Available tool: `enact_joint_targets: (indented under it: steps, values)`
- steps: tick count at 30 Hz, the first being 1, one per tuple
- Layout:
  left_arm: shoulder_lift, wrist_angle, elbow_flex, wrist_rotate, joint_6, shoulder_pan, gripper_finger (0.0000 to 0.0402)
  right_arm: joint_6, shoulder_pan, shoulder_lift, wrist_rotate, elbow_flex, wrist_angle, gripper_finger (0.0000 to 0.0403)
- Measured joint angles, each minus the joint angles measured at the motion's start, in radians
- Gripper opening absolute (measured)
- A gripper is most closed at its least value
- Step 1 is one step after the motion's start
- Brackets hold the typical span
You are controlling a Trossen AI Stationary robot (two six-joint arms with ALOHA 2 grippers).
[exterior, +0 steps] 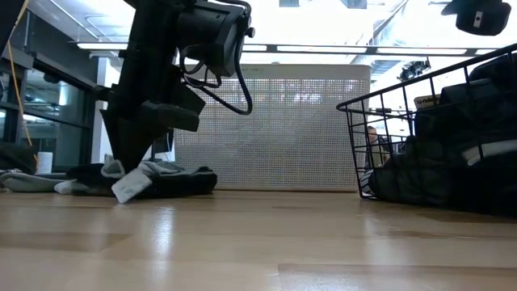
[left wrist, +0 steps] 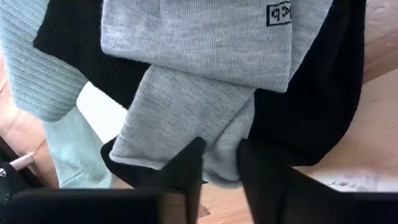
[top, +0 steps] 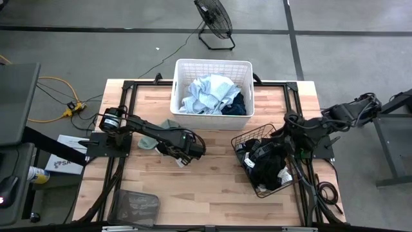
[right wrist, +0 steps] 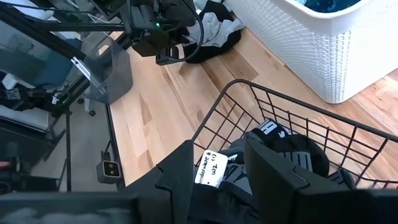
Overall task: Pick & Place Cloths
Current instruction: Put the light gray sock into the black bin
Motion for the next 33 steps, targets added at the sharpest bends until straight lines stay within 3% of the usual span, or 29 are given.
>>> enact_joint_targets:
  steps: [5,7,16,27,33]
  values:
    - [0.000,0.000,0.000,0.000,0.010,0.000,0.0019,0.000,0.000,0.014,0.000,0.000,0.000,0.0134]
    - [0.000,0.000,0.000,0.003,0.029,0.000,0.0007,0.000,0.000,0.017,0.000,0.000,0.000,0.0134]
    - [0.000,-0.075,0.077,0.035,0.096,-0.001,0.0002,0.000,0.000,0.020,-0.023,0.000,0.000,0.0134]
    - [0.000,-0.384,0.400,-0.024,0.165,-0.001,0.0001,-0.008,0.000,0.020,-0.026,0.000,0.000,0.0134]
    - [-0.035,-0.392,0.538,-0.007,0.205,-0.001,0.0000,-0.037,0.000,0.020,-0.026,0.000,0.028,0.0134]
